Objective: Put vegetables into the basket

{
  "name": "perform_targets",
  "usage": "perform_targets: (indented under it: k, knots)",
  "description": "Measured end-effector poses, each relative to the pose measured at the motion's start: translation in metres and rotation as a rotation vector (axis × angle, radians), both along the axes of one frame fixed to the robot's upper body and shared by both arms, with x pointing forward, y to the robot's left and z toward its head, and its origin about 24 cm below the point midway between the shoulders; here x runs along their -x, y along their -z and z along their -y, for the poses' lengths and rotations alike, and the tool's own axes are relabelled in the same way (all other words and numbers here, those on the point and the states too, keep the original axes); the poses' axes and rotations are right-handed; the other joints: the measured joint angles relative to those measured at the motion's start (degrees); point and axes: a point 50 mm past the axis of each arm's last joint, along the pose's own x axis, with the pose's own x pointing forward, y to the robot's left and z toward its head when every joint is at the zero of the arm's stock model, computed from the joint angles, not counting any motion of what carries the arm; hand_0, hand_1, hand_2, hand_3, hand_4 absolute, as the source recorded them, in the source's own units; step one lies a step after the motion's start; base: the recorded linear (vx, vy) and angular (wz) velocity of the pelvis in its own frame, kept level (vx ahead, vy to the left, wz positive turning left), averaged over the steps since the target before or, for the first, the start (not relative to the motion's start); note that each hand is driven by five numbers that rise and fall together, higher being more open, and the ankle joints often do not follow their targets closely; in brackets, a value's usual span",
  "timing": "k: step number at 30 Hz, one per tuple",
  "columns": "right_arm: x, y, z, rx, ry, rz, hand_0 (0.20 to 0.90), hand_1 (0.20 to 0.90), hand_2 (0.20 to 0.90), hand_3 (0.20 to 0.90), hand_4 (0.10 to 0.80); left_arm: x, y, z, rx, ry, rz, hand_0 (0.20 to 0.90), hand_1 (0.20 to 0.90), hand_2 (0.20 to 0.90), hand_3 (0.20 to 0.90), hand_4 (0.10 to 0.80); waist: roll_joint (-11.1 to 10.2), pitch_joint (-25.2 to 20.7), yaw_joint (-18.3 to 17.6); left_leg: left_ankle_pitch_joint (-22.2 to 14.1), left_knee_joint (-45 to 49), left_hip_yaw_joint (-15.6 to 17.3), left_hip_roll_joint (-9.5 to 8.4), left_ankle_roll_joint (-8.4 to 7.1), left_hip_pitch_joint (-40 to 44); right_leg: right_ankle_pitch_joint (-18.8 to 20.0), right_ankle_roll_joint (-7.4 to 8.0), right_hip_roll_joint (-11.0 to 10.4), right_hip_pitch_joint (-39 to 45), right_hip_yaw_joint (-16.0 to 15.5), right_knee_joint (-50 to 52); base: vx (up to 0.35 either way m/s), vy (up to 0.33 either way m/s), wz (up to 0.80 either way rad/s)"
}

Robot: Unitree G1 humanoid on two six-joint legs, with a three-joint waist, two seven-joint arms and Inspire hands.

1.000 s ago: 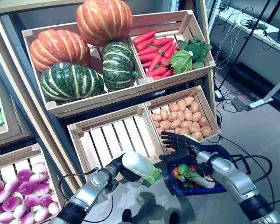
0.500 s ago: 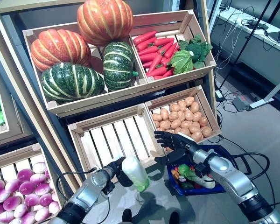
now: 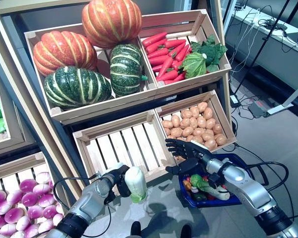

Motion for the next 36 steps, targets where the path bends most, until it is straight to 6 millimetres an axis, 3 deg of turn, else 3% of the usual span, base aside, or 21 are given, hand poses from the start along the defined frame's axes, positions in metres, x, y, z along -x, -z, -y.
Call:
perform_targets:
  k: [6,16,28,36]
  knots:
    - [-0.001,0.0,0.001,0.001,0.029,0.006,0.9,0.9,0.9,0.9,0.8,-0.002,-0.003,-0.003,0.053,-0.045,0.012,0.3,0.3,0.3,0.3,0.4,0.14,0.08,0.03,0.02,0.01,-0.01,-0.01,-0.01,0.0,0.0,0.0,0.01,0.04,-0.02,0.0,0.0,0.0,0.0]
    - [-0.001,0.005,-0.009,-0.159,0.057,-0.036,0.9,0.9,0.9,0.9,0.8,-0.006,-0.01,0.0,0.059,-0.05,0.103,0.3,0.3,0.3,0.3,0.4,0.37,0.22,0.31,0.08,0.01,-0.57,-0.01,-0.06,0.01,-0.01,-0.02,0.06,0.27,-0.2,0.0,0.0,0.0,0.0]
    - [-0.001,0.003,-0.015,-0.223,0.072,-0.023,0.9,0.9,0.9,0.9,0.8,-0.042,-0.076,0.004,-0.128,0.129,0.424,0.3,0.3,0.3,0.3,0.4,1.02,0.14,0.46,0.11,0.02,-0.78,-0.07,-0.06,0.01,-0.01,-0.02,0.02,0.38,-0.3,0.13,-0.003,0.001,0.0]
    - [0.001,0.007,-0.02,-0.215,0.053,-0.04,0.9,0.9,0.9,0.9,0.8,-0.047,-0.088,0.009,-0.188,0.169,0.482,0.3,0.3,0.3,0.3,0.4,1.58,0.14,-0.29,0.12,0.02,-0.74,-0.07,-0.09,0.01,-0.03,-0.02,0.06,0.36,-0.25,0.17,-0.015,0.005,0.0]
